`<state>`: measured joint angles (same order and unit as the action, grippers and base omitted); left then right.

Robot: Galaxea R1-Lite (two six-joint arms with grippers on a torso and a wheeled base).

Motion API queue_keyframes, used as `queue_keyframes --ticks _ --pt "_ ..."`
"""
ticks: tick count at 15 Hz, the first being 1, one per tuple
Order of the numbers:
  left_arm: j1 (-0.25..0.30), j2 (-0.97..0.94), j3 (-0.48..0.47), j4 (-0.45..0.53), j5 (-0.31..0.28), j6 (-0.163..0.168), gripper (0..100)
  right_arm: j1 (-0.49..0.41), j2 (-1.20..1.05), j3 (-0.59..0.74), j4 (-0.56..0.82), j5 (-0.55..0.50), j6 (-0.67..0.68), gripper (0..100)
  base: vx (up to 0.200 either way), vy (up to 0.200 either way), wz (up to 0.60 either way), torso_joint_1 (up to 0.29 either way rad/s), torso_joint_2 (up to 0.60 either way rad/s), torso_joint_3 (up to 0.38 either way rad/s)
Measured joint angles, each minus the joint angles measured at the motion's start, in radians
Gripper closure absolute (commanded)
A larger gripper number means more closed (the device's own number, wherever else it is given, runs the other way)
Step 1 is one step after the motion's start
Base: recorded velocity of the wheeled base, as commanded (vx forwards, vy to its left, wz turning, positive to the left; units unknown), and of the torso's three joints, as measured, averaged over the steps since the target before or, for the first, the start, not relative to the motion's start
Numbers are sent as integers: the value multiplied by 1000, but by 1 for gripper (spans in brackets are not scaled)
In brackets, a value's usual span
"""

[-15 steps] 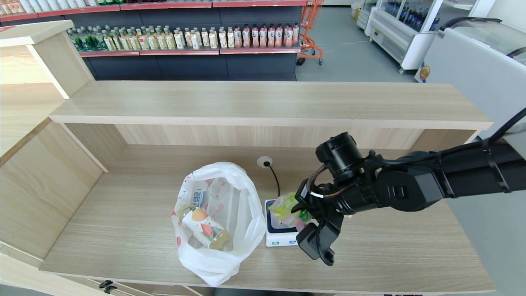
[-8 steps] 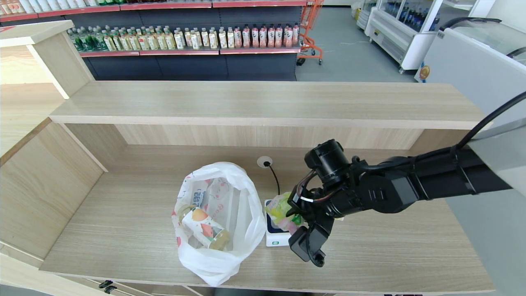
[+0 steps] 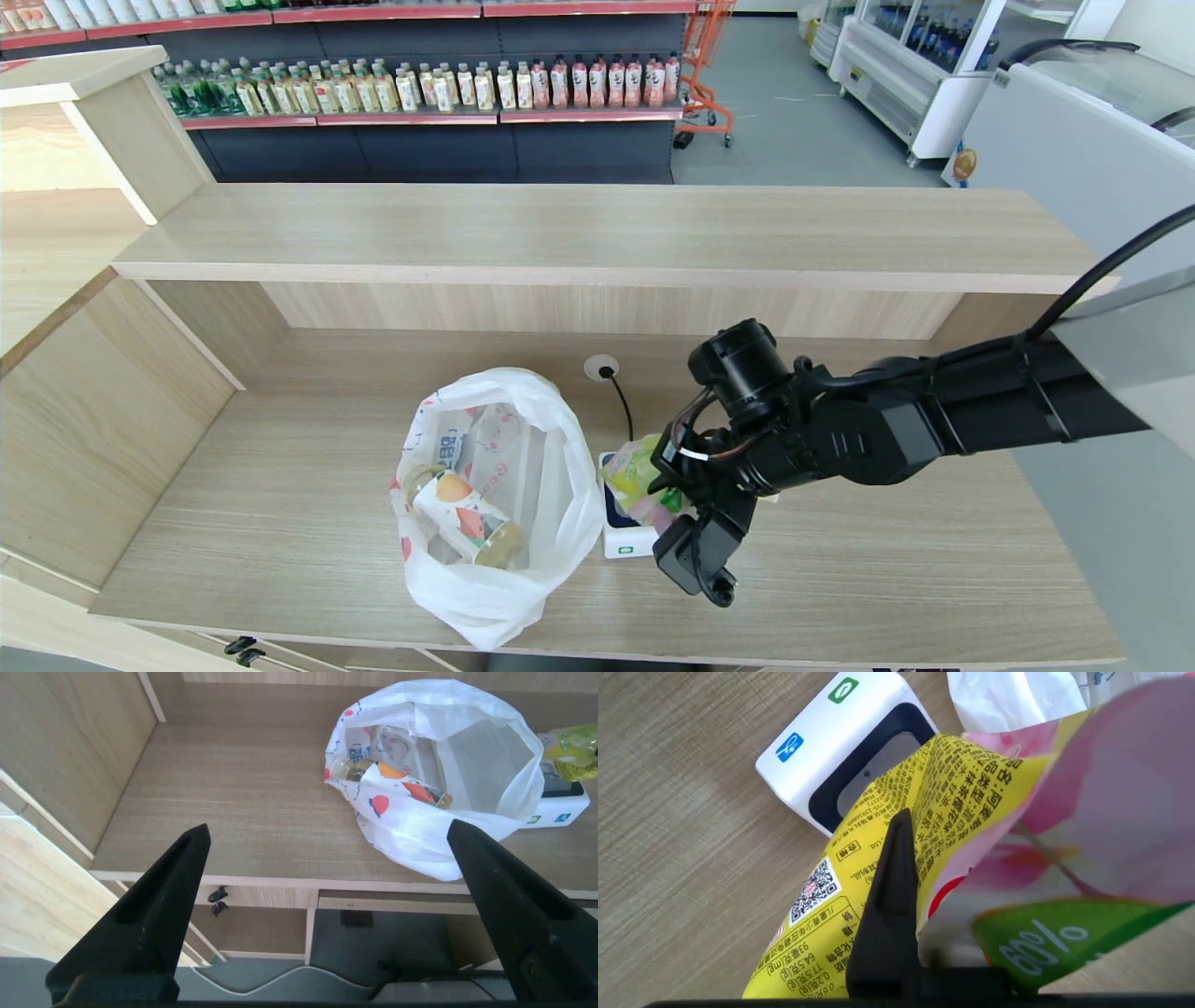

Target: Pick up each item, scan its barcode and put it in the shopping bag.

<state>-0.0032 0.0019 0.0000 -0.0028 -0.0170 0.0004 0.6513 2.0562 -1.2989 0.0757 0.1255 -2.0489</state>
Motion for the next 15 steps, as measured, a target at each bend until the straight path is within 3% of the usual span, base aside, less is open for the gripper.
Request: queue_keyframes --ticks 4,7,10,15 --pt "0 0 0 0 0 2 0 0 -14 -6 0 3 21 100 0 0 0 0 0 0" --pt "0 0 0 0 0 5 0 -2 -57 -33 -6 8 203 100 0 0 0 0 0 0" --pt "0 0 0 0 0 4 0 4 -148 -88 -10 30 569 100 0 0 0 0 0 0" --pt "0 0 0 0 0 3 0 47 -324 -101 -73 28 1484 100 0 0 0 0 0 0"
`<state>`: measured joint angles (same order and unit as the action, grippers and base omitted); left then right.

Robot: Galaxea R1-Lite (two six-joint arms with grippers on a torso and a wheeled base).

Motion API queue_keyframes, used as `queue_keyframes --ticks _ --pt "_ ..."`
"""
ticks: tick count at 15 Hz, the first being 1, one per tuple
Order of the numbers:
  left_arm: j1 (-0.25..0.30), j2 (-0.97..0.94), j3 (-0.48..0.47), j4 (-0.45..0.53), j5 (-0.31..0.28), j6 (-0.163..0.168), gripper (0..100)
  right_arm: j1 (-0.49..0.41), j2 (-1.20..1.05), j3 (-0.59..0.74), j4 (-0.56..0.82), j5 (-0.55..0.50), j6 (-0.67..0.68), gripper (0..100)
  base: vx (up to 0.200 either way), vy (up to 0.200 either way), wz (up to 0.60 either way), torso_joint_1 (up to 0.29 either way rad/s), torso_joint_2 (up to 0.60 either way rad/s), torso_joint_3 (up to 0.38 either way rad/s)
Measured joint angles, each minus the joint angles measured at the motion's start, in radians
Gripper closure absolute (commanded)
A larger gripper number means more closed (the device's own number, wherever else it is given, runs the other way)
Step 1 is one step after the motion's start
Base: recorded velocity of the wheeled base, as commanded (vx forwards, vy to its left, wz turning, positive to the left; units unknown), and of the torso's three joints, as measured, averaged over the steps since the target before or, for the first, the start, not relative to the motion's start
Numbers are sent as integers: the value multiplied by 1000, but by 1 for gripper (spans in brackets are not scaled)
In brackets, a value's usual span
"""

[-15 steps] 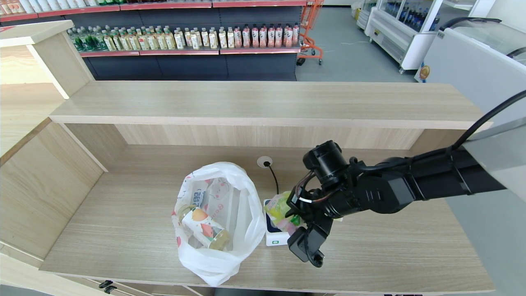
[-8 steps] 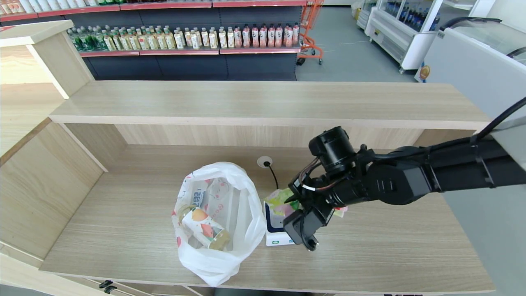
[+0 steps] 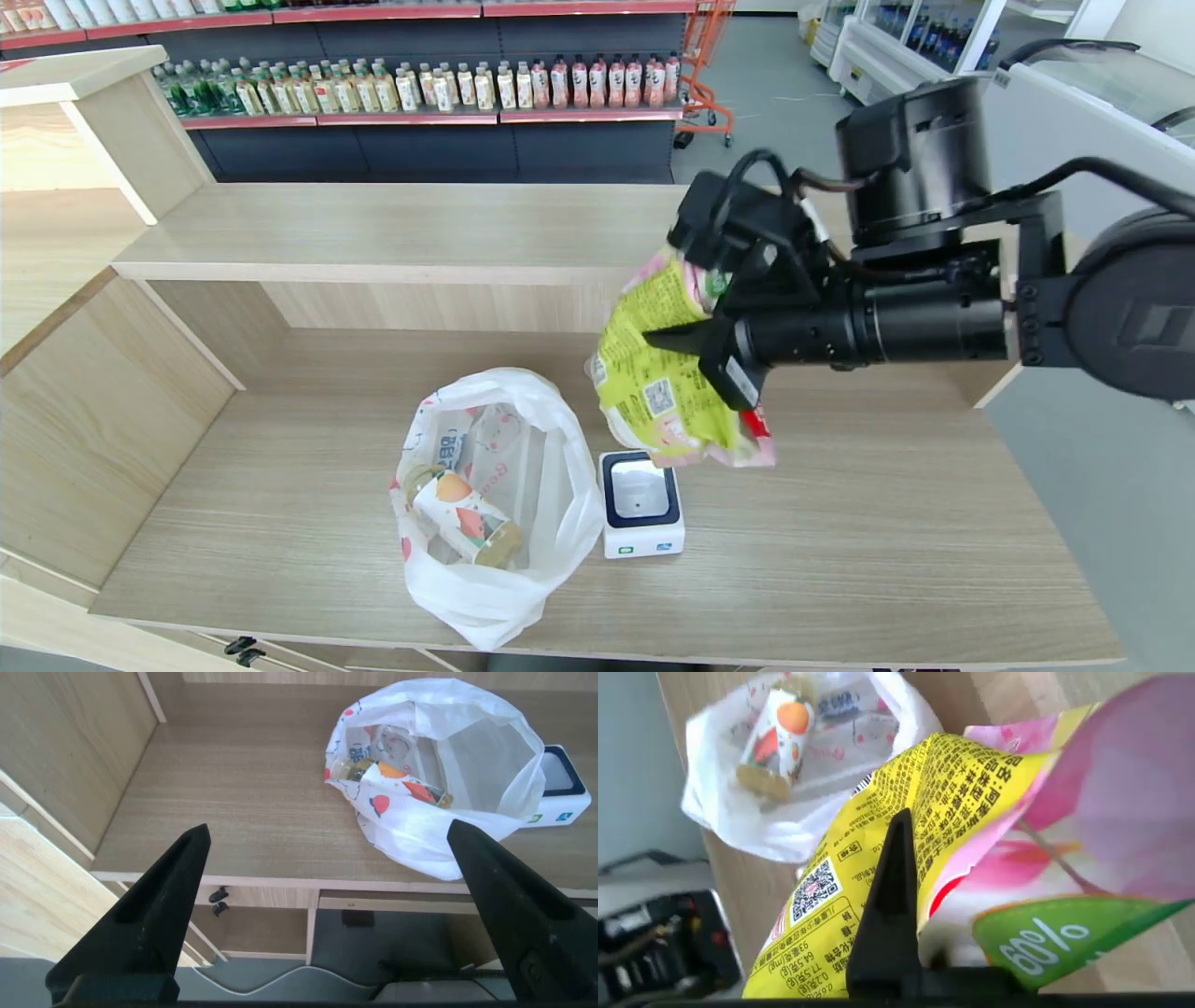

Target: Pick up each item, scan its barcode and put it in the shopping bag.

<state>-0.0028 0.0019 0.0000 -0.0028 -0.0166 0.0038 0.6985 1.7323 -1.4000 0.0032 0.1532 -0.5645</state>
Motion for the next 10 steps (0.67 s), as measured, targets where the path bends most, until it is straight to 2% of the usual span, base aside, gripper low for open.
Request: queue_keyframes --ticks 3,5,7,9,10 --pt "0 0 0 0 0 1 0 3 -56 76 -174 -60 340 100 0 0 0 0 0 0" --pt "0 0 0 0 0 -1 0 11 -80 178 -262 -90 470 100 0 200 0 0 2 5" --pt "0 0 0 0 -1 -1 0 33 -94 260 -361 -104 535 100 0 200 0 -10 -5 9" --pt "-3 0 0 1 0 0 0 60 -89 297 -375 -119 547 100 0 200 0 19 17 0" --pt "0 0 0 0 0 1 0 72 -83 299 -387 -120 547 100 0 0 0 0 0 0"
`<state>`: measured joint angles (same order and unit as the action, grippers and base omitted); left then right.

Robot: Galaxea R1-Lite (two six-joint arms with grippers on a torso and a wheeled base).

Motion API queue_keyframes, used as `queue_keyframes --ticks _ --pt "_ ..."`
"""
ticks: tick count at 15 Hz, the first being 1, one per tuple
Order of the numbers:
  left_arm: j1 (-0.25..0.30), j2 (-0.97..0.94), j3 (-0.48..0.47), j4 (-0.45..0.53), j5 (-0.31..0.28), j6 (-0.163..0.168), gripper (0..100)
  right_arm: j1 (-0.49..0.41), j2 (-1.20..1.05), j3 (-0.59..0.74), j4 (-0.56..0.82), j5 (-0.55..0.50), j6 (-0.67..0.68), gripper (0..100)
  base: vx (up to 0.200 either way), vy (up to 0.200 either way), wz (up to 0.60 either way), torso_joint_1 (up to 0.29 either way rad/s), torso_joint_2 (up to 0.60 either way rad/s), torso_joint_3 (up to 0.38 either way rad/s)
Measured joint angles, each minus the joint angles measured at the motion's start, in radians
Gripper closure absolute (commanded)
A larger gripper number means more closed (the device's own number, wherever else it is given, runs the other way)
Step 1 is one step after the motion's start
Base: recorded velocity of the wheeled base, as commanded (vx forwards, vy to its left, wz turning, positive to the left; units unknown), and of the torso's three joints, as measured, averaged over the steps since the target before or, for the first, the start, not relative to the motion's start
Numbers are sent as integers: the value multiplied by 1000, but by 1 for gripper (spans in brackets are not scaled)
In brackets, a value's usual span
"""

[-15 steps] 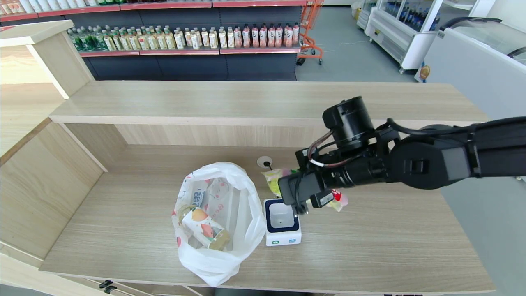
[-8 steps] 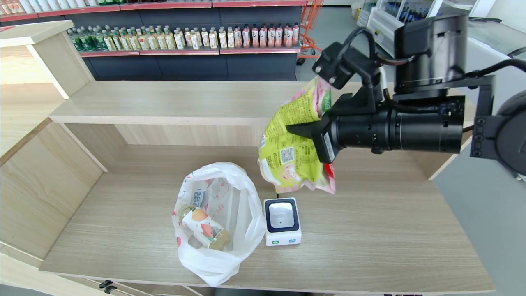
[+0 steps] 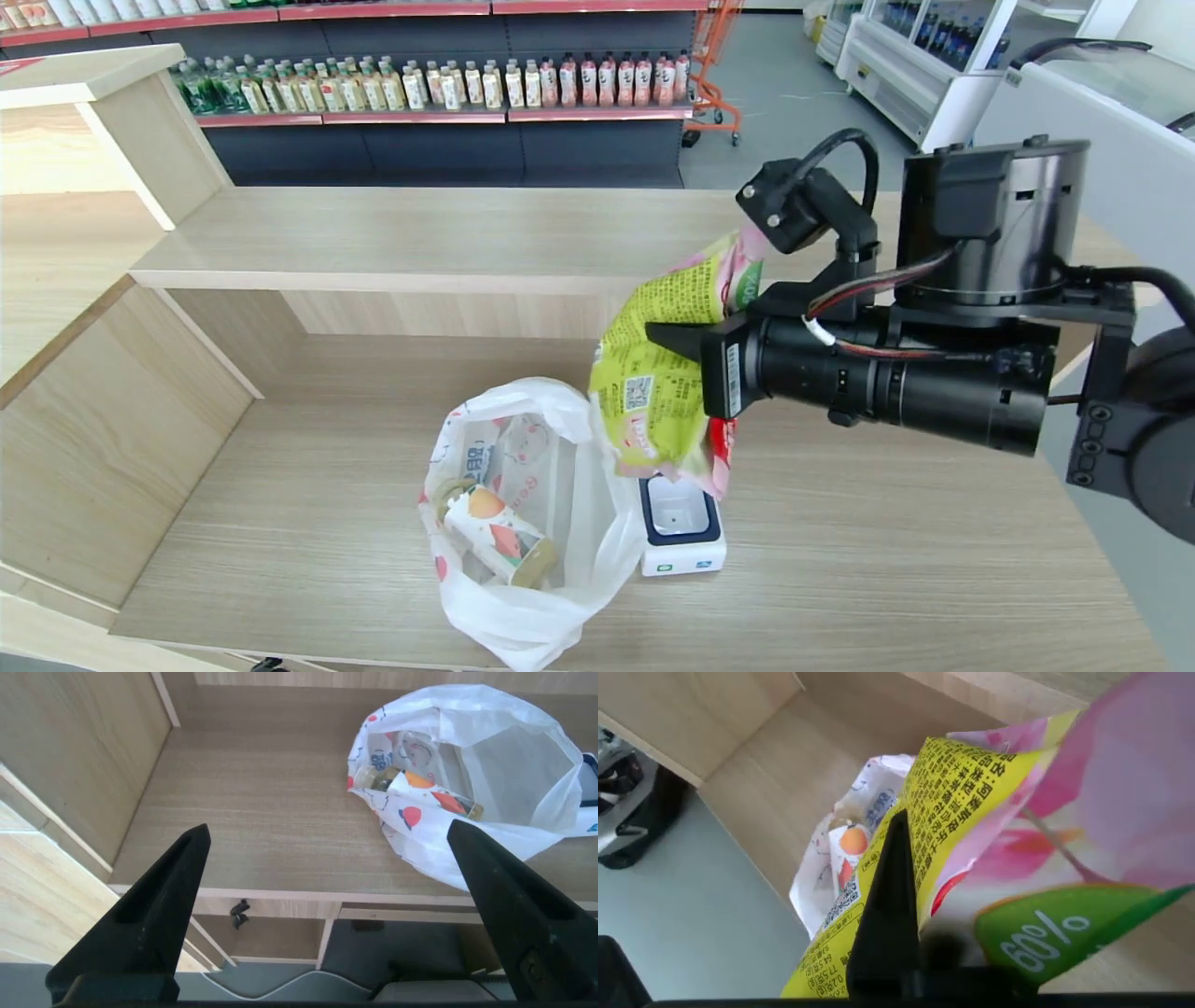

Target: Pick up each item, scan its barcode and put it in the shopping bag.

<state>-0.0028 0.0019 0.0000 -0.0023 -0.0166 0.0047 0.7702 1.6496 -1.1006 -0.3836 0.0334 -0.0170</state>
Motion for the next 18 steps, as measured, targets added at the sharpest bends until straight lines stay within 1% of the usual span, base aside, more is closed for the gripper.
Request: queue_keyframes --ticks 4,6,7,10,12,16,18 --pt "1 0 0 -1 0 2 0 60 66 1 -2 -1 -20 100 0 0 0 0 0 0" --pt "1 0 0 0 0 3 0 76 112 8 0 -4 -149 100 0 0 0 0 0 0" --pt "-1 0 0 0 0 3 0 76 132 10 -9 -3 -193 100 0 0 0 0 0 0" --pt "0 0 0 0 0 3 0 60 198 14 -72 -7 -263 100 0 0 0 0 0 0" --pt "0 0 0 0 0 3 0 25 238 24 -100 -8 -337 100 0 0 0 0 0 0" --pt "0 0 0 0 0 3 0 2 288 43 -138 -4 -353 100 0 0 0 0 0 0" --pt "0 0 0 0 0 3 0 3 323 46 -231 3 -351 100 0 0 0 0 0 0"
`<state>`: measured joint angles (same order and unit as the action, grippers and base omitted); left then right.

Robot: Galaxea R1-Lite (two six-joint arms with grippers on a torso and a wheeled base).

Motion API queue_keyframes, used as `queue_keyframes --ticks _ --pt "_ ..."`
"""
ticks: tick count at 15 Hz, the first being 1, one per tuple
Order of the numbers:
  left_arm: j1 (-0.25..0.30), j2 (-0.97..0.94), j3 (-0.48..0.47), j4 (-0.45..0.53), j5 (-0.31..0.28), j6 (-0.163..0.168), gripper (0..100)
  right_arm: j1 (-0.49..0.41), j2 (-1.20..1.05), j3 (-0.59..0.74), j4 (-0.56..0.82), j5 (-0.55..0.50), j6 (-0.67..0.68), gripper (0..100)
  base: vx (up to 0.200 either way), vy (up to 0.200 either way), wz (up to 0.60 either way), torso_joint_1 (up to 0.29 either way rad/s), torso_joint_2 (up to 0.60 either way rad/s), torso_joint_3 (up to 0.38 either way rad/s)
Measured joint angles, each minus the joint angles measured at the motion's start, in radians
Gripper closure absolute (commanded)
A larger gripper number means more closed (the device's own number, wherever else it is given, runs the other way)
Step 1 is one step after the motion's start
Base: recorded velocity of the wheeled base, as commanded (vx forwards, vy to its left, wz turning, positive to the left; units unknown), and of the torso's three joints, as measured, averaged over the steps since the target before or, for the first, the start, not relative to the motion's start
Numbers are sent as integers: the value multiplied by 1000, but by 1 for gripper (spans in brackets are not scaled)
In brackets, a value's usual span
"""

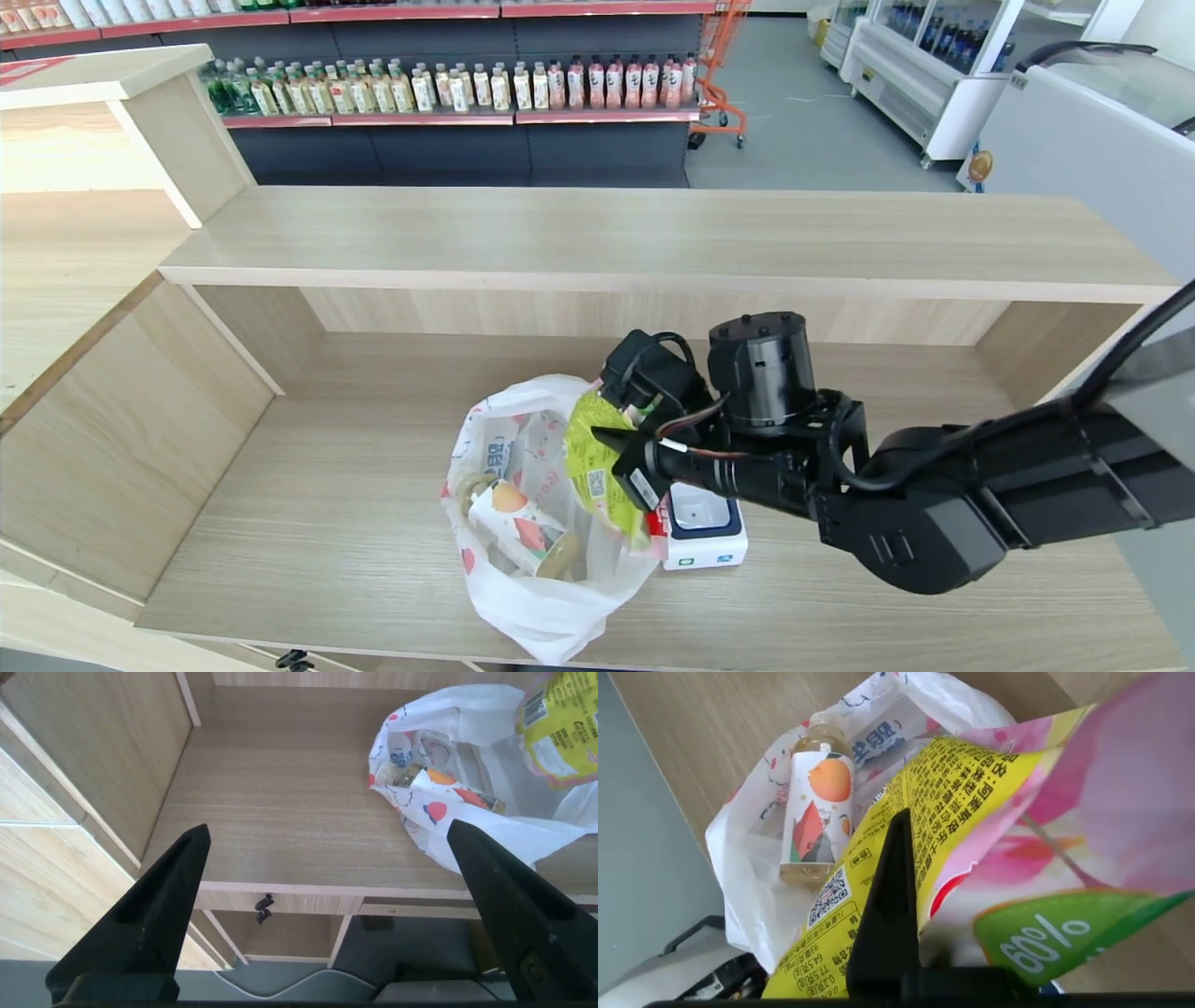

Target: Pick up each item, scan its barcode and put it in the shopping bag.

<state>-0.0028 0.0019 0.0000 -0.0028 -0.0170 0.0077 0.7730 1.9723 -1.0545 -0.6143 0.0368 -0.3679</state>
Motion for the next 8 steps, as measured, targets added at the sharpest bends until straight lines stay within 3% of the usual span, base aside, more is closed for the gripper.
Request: queue_keyframes --ticks 8 --pt "0 0 0 0 0 0 0 -3 62 37 -126 -9 -17 100 0 0 0 0 0 0"
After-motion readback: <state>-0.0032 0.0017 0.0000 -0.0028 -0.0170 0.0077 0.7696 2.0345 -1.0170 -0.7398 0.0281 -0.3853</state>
